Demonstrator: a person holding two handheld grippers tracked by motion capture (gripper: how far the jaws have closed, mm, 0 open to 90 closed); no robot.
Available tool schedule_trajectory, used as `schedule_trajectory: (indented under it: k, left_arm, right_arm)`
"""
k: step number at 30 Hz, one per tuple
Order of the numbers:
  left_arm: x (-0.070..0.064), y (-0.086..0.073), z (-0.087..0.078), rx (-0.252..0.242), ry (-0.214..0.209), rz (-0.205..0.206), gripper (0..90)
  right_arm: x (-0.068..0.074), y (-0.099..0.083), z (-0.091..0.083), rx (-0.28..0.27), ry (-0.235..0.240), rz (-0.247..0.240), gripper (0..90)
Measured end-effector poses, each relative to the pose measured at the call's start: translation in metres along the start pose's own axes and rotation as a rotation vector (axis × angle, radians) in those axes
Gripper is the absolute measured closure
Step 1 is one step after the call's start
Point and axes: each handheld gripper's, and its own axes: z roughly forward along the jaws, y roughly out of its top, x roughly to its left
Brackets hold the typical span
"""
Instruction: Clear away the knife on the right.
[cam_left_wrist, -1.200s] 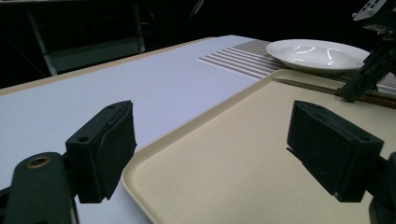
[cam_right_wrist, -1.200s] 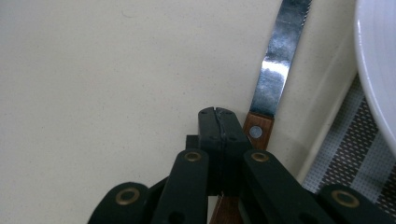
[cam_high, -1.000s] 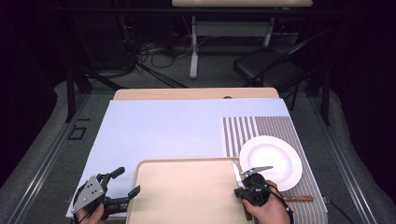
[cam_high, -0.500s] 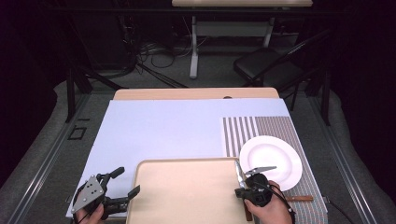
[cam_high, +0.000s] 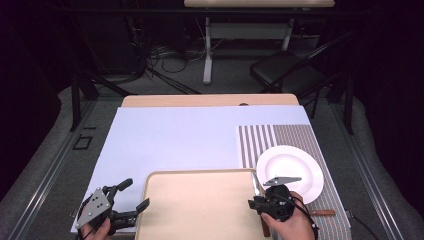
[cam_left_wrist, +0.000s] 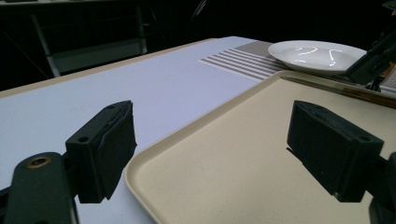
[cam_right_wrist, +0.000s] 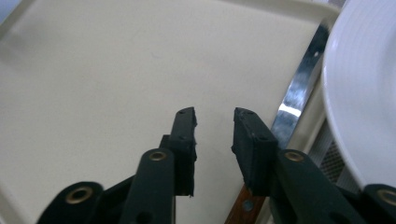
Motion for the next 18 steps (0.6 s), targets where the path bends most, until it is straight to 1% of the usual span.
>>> schedule_trajectory:
  k: [3, 4, 6, 7, 8, 9, 12, 15, 16, 18]
  left_arm:
    - [0.0, 0.0, 0.0, 0.002, 0.002, -0.002, 15.8]
    - [0.0, 0.0, 0.0, 0.001, 0.005, -0.003, 15.7]
    - [0.001, 0.0, 0.0, 0.002, 0.006, -0.005, 15.7]
    - [0.001, -0.001, 0.0, 0.002, 0.005, -0.006, 15.7]
    - [0.001, -0.001, 0.0, 0.002, 0.006, -0.007, 15.7]
    - [0.001, -0.001, 0.0, 0.002, 0.007, -0.006, 15.8]
    - [0.001, -0.001, 0.0, 0.005, 0.008, -0.005, 15.7]
    - [0.002, -0.001, 0.0, 0.004, 0.008, -0.008, 15.7]
    - [0.002, -0.001, 0.0, 0.004, 0.009, -0.009, 15.7]
    - [0.003, -0.002, 0.0, 0.004, 0.01, -0.012, 15.8]
  right_arm:
    - [-0.002, 0.0, -0.003, -0.062, -0.013, -0.047, 61.5]
    - [-0.002, 0.001, -0.004, -0.076, -0.005, -0.055, 60.1]
    - [-0.004, 0.0, -0.006, -0.13, 0.019, -0.093, 59.0]
    - [-0.005, 0.0, -0.007, -0.138, 0.034, -0.101, 59.9]
    - [-0.005, 0.0, -0.008, -0.143, 0.046, -0.095, 60.7]
    - [-0.006, -0.001, -0.009, -0.148, 0.052, -0.099, 60.8]
    - [-0.007, -0.002, -0.01, -0.193, 0.075, -0.126, 60.9]
    - [-0.007, -0.005, -0.013, -0.247, 0.064, -0.164, 58.1]
    - [-0.008, -0.006, -0.014, -0.259, 0.058, -0.18, 57.9]
    - [-0.008, -0.007, -0.015, -0.273, 0.057, -0.194, 55.7]
